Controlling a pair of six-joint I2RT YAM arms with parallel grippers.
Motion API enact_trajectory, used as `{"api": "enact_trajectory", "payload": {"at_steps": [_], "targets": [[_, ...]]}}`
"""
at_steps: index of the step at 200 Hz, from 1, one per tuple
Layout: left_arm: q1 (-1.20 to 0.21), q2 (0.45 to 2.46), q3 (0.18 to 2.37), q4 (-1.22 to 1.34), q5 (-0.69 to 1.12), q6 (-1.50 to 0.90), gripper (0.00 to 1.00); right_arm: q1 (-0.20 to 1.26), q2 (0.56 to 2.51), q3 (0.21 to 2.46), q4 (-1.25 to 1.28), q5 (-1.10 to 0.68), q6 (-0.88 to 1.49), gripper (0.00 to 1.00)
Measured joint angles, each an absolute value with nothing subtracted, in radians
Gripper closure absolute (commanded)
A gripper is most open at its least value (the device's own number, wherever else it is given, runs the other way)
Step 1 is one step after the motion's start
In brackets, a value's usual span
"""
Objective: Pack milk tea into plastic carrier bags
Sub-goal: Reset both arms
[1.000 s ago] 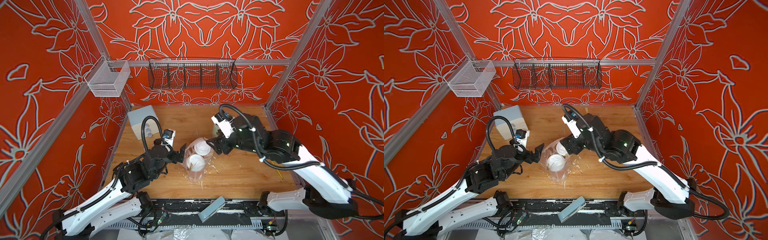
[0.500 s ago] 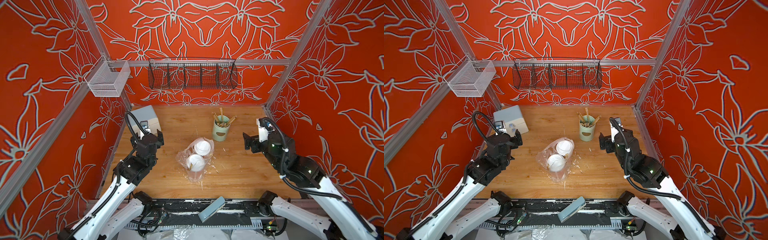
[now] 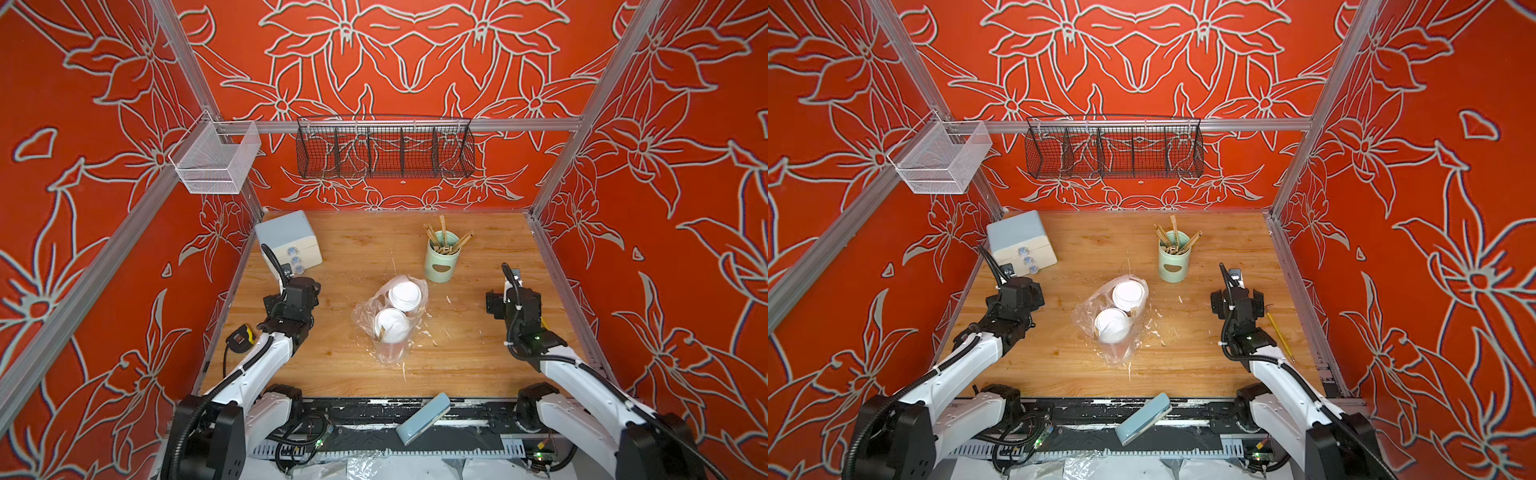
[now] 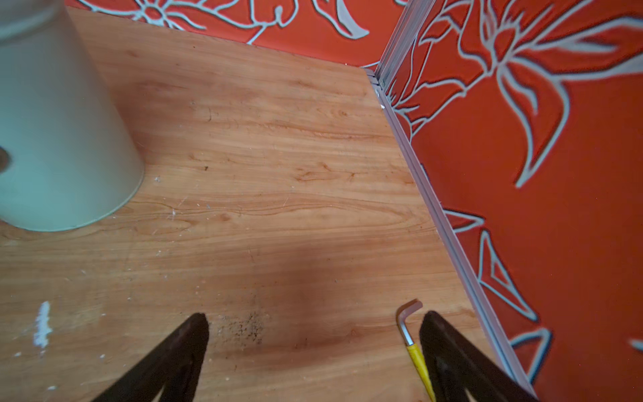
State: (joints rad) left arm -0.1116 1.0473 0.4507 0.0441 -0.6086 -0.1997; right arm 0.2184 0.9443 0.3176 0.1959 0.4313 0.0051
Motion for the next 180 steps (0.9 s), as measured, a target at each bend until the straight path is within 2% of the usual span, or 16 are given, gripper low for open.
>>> {"api": "enact_trajectory", "payload": {"at_steps": [32,93,137,180], "targets": [[-0.091,1.126,0.409,0.177,-0.544,-0.189,0.03,0.157,1.099,0.269,0.46,0.391,0.007,0.03],[-0.069,1.309,0.425,0.359,-0.407,-0.116,0.0,0.134,1.414,0.264,0.817,0.332,-0.008,0.03],[-0.005,1.338,0.416,0.437,-0.247,-0.084,0.02,0.104,1.423,0.274,0.844,0.218,-0.023,0.03],[0.0,1.346,0.407,0.461,-0.177,-0.067,0.03,0.063,1.424,0.31,0.811,0.126,-0.023,0.03]]}}
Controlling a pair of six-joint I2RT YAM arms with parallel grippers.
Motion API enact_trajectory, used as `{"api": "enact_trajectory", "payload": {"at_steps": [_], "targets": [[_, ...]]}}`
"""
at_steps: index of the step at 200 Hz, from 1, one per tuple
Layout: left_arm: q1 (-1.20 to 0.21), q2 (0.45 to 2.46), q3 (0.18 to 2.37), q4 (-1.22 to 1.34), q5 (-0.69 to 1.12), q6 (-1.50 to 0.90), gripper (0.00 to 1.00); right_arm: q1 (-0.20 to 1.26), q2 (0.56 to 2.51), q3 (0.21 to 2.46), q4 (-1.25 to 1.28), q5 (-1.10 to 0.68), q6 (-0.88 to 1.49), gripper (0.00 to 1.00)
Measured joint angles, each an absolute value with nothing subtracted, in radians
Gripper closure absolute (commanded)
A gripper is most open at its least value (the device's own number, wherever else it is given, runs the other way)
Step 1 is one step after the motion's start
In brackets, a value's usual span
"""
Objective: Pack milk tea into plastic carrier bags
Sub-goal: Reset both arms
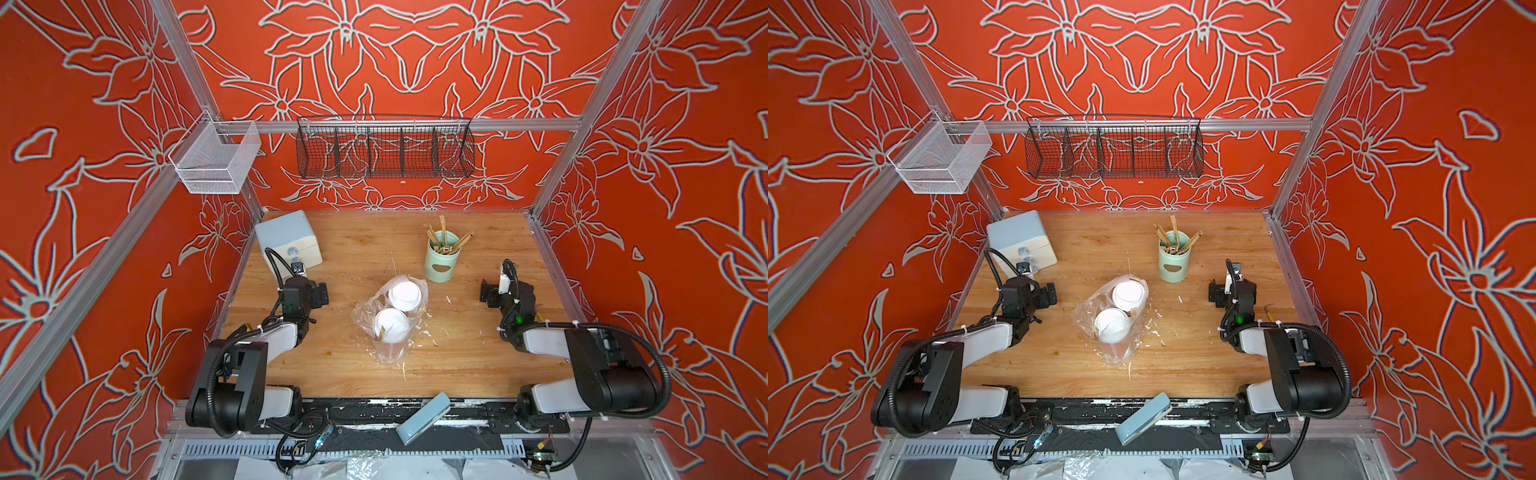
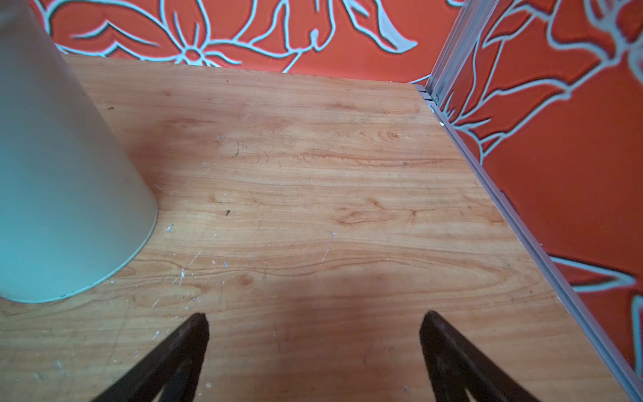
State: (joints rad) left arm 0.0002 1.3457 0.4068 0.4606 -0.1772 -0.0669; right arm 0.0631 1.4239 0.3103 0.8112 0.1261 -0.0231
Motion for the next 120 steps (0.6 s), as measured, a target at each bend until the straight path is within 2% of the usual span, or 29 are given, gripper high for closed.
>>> {"api": "enact_trajectory", "payload": {"at_steps": [120], "targets": [[0.0,1.346,0.407,0.474,-0.155,-0.066,0.03,0.047,1.424,0.318,0.789,0.096,-0.019,0.03]]}}
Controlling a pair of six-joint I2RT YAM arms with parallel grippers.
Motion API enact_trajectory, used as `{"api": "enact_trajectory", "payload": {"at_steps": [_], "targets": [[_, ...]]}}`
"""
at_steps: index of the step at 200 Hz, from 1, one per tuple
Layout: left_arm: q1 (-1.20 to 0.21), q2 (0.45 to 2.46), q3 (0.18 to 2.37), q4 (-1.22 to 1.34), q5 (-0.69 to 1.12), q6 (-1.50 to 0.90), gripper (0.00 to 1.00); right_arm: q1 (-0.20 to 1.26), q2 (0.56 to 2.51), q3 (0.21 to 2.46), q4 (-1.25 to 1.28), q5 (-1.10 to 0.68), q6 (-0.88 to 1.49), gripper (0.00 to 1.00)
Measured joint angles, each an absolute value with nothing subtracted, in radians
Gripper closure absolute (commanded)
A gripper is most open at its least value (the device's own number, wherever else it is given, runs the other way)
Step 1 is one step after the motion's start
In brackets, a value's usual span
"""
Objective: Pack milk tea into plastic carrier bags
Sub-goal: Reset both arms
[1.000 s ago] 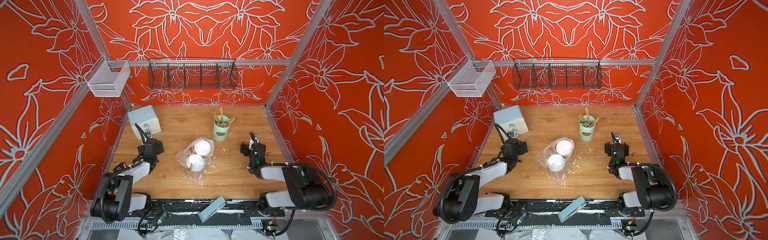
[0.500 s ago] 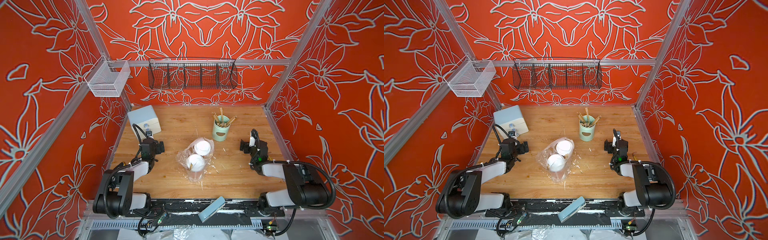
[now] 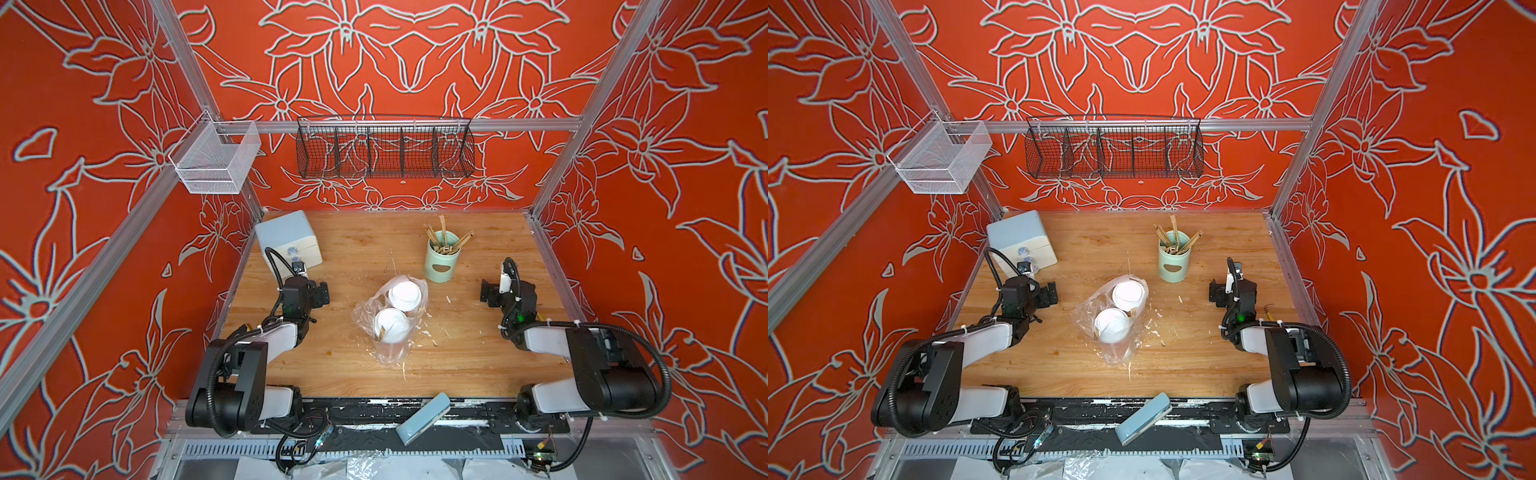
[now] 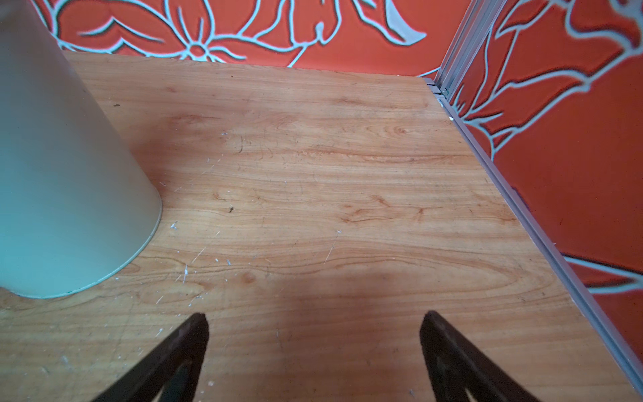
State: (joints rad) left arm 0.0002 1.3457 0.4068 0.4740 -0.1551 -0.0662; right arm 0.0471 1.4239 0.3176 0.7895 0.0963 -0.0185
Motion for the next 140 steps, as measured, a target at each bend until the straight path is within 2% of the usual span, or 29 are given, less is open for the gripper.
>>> {"api": "enact_trajectory", "payload": {"at_steps": [140], "targets": [[0.007,1.346,0.407,0.48,-0.142,-0.066,0.03,0.047,1.424,0.318,0.789,0.093,-0.019,0.03]]}}
